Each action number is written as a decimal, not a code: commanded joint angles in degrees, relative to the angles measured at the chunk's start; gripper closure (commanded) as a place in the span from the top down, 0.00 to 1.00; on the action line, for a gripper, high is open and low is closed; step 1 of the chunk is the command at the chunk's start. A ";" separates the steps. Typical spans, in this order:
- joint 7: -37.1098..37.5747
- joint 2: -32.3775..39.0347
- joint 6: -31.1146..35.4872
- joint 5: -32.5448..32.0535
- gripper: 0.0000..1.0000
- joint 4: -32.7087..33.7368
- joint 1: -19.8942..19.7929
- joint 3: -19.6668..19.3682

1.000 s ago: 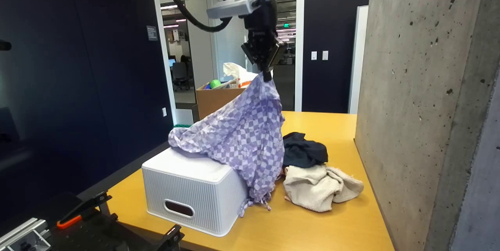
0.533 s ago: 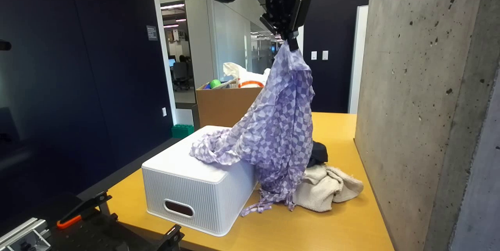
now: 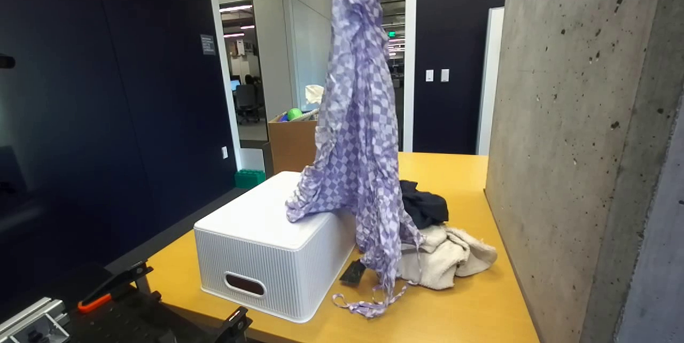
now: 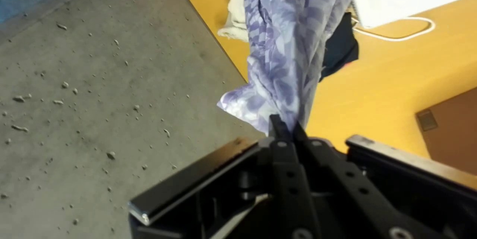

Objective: Remove the checked cloth from the white basket, put it on the table and put the blue shirt on the white basket

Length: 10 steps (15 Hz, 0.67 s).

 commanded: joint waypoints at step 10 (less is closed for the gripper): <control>-1.38 3.25 -6.79 5.22 0.01 14.59 15.62 18.06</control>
